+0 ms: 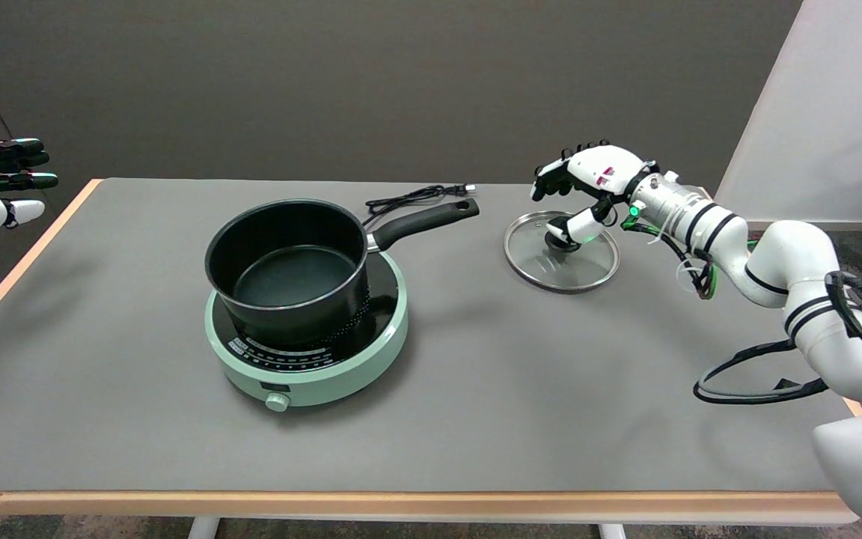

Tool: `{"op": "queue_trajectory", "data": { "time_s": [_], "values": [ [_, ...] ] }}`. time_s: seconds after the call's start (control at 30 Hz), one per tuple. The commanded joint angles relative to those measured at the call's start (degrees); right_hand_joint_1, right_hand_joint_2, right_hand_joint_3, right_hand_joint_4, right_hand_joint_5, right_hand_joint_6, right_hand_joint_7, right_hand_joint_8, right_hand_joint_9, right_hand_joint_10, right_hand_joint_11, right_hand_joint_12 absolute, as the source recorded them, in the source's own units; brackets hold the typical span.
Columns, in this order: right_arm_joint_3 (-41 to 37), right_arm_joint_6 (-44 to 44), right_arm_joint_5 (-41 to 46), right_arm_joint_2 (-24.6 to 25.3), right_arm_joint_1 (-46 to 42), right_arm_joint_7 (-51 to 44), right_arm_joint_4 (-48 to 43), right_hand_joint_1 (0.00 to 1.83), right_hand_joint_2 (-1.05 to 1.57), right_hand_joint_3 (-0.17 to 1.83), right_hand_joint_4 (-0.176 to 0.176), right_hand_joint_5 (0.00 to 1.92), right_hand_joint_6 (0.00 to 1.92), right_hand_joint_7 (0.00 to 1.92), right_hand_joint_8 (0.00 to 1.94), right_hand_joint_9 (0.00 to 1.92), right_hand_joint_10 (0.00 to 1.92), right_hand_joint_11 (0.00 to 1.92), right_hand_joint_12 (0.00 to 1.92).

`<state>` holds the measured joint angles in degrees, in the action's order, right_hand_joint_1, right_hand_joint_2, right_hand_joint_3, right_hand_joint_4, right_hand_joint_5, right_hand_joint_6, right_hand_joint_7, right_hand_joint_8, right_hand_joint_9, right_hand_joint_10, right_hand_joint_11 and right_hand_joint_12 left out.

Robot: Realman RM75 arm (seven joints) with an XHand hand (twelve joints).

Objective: Pick up the pot lid.

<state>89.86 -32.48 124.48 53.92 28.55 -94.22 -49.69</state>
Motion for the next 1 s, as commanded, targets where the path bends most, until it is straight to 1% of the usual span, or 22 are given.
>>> {"op": "queue_trajectory", "data": {
  "time_s": [0.03,0.13,0.2,0.73,0.77,0.8,0.87,0.93,1.0],
  "values": [
    [0.26,1.37,-2.87,0.28,1.27,0.71,2.28,0.95,0.58,0.91,0.108,0.7,0.51,0.78,0.28,0.74,0.62,0.54,1.34],
    [-0.4,2.1,-3.96,0.49,1.68,1.39,3.82,0.94,0.59,0.89,0.108,0.71,0.48,0.77,0.28,0.74,0.61,0.55,1.33],
    [0.32,2.22,-3.4,0.45,2.29,0.71,3.63,0.91,0.58,0.94,0.105,0.69,0.52,0.77,0.27,0.73,0.63,0.54,1.33],
    [0.65,2.81,-4.52,2.42,5.73,0.71,9.92,0.9,0.58,0.95,0.098,0.68,0.5,0.76,0.26,0.72,0.62,0.53,1.32],
    [0.66,2.81,-4.52,2.51,5.91,0.71,10.05,0.89,0.58,0.95,0.098,0.68,0.5,0.76,0.26,0.72,0.62,0.53,1.32],
    [0.66,2.81,-4.66,2.66,6.07,0.71,10.34,0.88,0.58,0.95,0.099,0.68,0.5,0.76,0.26,0.7,0.6,0.51,1.27],
    [0.66,2.81,-5.13,2.83,6.17,0.71,10.54,0.92,0.57,0.92,0.103,0.69,0.48,0.75,0.25,0.68,0.55,0.49,1.25],
    [0.66,2.81,-5.84,3.06,6.17,0.78,10.47,0.91,0.58,0.9,0.097,0.69,0.44,0.72,0.26,0.65,0.49,0.48,1.21],
    [0.66,2.89,-5.88,3.23,6.17,1.07,10.32,0.92,0.56,0.93,0.09,0.68,0.45,0.71,0.24,0.63,0.49,0.47,1.19]
  ]
}}
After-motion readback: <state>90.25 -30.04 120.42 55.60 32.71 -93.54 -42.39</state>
